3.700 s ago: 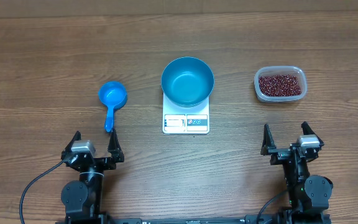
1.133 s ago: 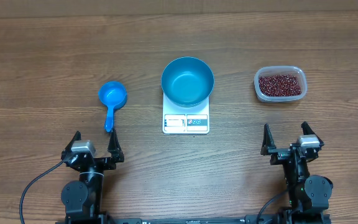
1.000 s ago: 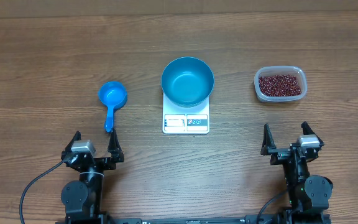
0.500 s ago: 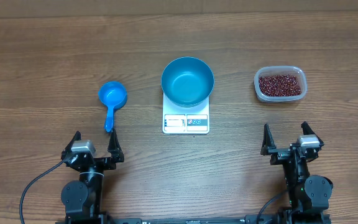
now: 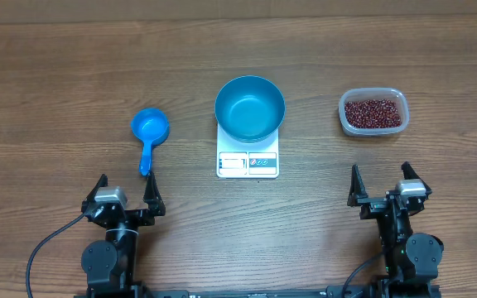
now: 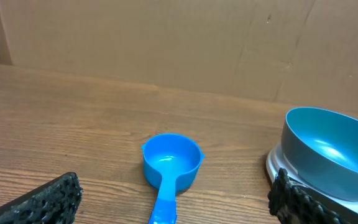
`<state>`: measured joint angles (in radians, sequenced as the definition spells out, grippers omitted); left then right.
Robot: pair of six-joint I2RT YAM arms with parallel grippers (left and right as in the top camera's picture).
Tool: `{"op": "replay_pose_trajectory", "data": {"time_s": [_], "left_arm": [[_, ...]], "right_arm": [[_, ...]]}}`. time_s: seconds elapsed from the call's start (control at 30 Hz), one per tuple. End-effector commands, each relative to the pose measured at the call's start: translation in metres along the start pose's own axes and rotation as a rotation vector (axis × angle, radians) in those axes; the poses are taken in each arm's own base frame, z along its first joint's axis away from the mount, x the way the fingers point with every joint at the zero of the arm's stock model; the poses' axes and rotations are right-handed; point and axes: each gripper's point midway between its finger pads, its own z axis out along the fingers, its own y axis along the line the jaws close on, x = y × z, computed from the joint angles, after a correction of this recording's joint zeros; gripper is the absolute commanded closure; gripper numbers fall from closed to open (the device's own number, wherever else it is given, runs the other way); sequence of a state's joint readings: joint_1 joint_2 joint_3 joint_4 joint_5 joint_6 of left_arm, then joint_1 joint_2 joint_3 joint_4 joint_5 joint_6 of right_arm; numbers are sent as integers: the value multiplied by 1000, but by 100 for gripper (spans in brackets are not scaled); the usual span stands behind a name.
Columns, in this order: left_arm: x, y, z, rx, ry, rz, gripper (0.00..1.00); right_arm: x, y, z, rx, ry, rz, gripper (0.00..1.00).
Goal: Scoop item into bowl and weigh 150g on scale
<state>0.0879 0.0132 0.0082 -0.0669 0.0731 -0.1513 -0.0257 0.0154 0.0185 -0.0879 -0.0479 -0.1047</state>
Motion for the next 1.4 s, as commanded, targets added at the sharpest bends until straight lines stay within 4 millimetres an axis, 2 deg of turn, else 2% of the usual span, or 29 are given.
{"op": "replay_pose_trajectory", "data": {"time_s": [0.0, 0.17, 0.5, 0.67, 0.8, 0.9, 1.07, 1.2, 1.37], "left_arm": [[-4, 4, 0, -20, -19, -6, 1], [-15, 2, -2, -16, -48, 1, 1], [-60, -5, -13, -13, -78, 22, 0], [-83, -8, -6, -21, -15, 39, 0], [-98, -11, 7, -22, 76, 41, 0], [-110, -13, 24, -26, 199, 50, 0], [-117, -12, 51, -50, 405, 43, 0], [-115, -8, 76, -75, 571, 40, 0], [-103, 3, 103, -111, 784, 21, 0]], "right_arm": [[1, -2, 0, 10, -8, 2, 0], [1, -2, 0, 10, -8, 2, 0], [1, -2, 0, 10, -8, 2, 0], [1, -2, 0, 10, -8, 2, 0], [1, -2, 0, 10, -8, 2, 0], [1, -2, 0, 10, -8, 2, 0], [1, -2, 0, 10, -8, 2, 0], [1, -2, 0, 10, -8, 2, 0], [1, -2, 0, 10, -8, 2, 0]]}}
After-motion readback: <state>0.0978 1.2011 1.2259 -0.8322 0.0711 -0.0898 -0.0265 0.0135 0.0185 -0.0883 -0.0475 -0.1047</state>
